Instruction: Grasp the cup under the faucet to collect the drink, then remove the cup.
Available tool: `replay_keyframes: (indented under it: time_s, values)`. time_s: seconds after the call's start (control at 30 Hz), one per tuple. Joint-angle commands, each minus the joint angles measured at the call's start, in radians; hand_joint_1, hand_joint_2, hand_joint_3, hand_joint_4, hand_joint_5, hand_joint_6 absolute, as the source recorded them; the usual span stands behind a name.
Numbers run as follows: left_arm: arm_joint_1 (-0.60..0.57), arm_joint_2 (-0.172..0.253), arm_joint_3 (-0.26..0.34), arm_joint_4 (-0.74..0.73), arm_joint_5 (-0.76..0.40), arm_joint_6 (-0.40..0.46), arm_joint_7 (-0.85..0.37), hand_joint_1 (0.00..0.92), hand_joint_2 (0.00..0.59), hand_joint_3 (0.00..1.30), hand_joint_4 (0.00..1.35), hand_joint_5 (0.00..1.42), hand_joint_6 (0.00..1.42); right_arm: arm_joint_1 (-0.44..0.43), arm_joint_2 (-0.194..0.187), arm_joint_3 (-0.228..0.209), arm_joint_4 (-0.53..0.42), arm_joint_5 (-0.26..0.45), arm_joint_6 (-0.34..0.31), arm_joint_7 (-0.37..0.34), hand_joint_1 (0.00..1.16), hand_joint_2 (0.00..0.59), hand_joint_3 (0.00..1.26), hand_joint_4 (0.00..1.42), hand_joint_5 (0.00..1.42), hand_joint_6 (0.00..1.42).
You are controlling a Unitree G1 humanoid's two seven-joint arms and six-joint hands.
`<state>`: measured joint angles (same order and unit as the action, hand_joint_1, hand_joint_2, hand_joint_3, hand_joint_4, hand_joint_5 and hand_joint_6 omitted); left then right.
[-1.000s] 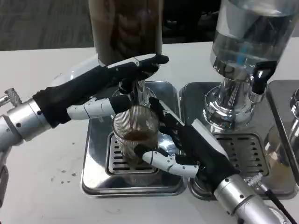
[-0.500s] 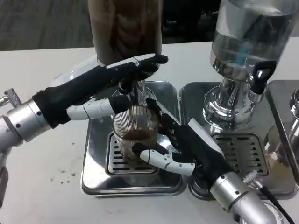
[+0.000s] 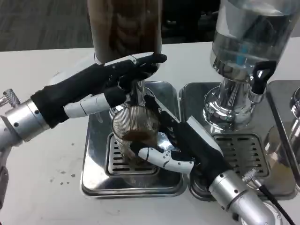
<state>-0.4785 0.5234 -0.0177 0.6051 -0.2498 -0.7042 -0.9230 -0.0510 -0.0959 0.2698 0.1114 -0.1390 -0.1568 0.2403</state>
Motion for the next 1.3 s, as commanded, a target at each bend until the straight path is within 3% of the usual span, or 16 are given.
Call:
replay_keyframes:
  time_s: [0.03,1.3]
  values:
    - [0.007,-0.012,0.012,-0.002,-0.029,0.043,-0.037,0.0,0.046,0.15,0.08,0.11,0.02,0.003,0.006,-0.001,0.009,0.001,-0.018,-0.009,0.64,0.255,0.0,0.0,0.0,0.05]
    - [-0.014,-0.028,0.145,-0.11,-0.138,0.163,-0.085,0.0,0.045,0.18,0.11,0.14,0.07,-0.002,0.012,-0.001,0.025,0.001,-0.034,-0.016,0.64,0.26,0.02,0.0,0.0,0.05]
